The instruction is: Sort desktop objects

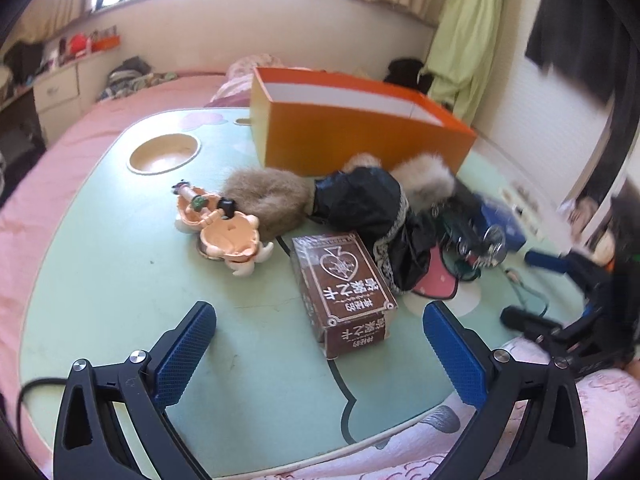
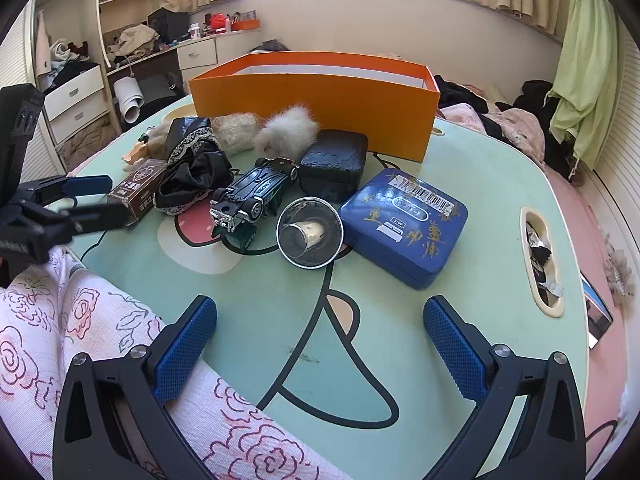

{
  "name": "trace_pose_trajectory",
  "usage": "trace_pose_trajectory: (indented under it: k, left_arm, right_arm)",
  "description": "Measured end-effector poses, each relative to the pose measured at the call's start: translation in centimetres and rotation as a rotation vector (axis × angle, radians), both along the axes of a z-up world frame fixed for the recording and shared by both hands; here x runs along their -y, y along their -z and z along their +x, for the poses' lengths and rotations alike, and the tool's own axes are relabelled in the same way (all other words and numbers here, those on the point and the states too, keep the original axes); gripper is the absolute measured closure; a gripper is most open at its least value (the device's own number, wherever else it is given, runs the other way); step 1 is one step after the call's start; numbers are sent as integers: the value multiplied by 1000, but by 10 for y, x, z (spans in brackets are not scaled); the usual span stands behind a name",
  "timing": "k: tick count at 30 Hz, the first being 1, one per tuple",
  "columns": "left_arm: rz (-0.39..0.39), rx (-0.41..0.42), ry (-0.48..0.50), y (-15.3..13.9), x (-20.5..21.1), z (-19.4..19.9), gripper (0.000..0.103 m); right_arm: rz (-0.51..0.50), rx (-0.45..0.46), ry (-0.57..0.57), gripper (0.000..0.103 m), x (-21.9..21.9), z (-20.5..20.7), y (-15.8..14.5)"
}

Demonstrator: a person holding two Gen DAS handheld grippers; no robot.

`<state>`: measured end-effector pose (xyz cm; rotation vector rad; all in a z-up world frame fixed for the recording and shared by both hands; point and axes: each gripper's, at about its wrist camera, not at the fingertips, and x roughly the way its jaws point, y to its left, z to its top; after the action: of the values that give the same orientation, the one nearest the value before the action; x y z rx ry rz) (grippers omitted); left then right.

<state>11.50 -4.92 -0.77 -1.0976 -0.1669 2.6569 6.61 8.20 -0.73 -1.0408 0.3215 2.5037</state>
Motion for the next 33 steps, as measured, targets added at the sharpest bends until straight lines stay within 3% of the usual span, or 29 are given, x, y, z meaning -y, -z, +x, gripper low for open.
trace_pose_trajectory:
  k: [7, 8, 12, 14, 16, 20, 26, 30, 33]
  left_arm:
    - [-73, -1, 13, -6, -12, -11, 0]
    - [-95, -8, 13, -7, -15, -14, 4]
    - [-147, 2, 19, -5, -21, -20, 30]
    - [-144, 0, 30, -2, -22, -17, 50]
    - [-126, -14, 44, -2, -19, -12, 63]
    - [-91, -48, 63, -3, -16, -2, 64]
    - [-99, -163, 76, -16, -17, 20, 63]
    - [-98, -172, 72, -17, -17, 20, 64]
    - [-97, -171, 70, -17, -17, 19, 63]
  right_arm:
    - [0, -2, -1, 0, 0, 0, 0]
    - [0, -3, -1, 0, 0, -1, 0]
    - [1, -7, -2, 0, 2, -1, 0]
    - [-6, -18, 0, 0, 2, 0, 0]
    - [-33, -51, -8, 0, 1, 4, -3]
    - [-11, -124, 5, 2, 2, 8, -19]
    - [12, -82, 34, 26, -9, -19, -23]
    - [3, -79, 26, 35, -13, -29, -24]
    - [39, -55, 10, 48, -8, -34, -24]
